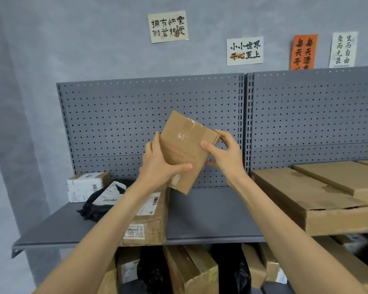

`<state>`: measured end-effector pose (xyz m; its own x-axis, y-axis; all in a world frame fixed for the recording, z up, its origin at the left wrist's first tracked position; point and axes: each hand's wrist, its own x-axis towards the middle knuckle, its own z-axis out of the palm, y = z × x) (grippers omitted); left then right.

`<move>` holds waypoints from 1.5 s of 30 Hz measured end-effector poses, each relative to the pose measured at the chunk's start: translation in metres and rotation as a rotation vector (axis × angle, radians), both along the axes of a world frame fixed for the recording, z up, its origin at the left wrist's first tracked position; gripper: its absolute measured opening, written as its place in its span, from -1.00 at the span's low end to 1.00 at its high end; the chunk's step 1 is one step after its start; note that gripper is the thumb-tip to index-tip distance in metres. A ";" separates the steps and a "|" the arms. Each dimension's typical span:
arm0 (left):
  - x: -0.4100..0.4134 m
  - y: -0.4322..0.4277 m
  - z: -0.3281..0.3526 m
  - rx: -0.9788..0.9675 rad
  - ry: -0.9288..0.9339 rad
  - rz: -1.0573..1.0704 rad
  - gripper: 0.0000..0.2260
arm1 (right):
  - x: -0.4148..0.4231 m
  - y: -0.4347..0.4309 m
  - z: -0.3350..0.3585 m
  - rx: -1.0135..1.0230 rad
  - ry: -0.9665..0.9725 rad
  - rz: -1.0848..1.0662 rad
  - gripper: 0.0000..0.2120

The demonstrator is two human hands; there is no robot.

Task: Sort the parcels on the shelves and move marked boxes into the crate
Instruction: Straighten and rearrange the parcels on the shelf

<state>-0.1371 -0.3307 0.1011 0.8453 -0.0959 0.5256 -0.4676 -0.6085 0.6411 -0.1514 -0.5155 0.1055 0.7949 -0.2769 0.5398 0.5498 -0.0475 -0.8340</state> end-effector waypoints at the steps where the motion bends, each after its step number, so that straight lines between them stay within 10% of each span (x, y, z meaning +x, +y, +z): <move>1: -0.004 -0.004 -0.003 0.079 -0.057 0.057 0.27 | -0.001 0.004 0.003 -0.010 -0.009 -0.026 -0.57; 10: -0.007 -0.012 -0.017 0.093 -0.047 0.226 0.27 | -0.007 0.021 0.006 -0.151 -0.015 -0.045 -0.49; 21: 0.003 0.050 -0.014 -0.648 0.393 -0.307 -0.16 | 0.007 -0.054 -0.046 -0.053 0.419 0.034 -0.16; 27: 0.003 0.050 -0.022 -0.652 0.487 -0.380 -0.11 | 0.008 -0.058 -0.063 0.116 0.472 0.512 -0.42; 40: 0.009 0.078 0.004 -0.677 0.519 -0.455 0.00 | 0.002 -0.101 -0.016 -0.179 0.443 0.388 -0.34; 45: 0.002 0.060 0.013 -0.406 0.617 -0.596 0.01 | -0.003 -0.110 0.024 -0.418 0.504 0.402 -0.39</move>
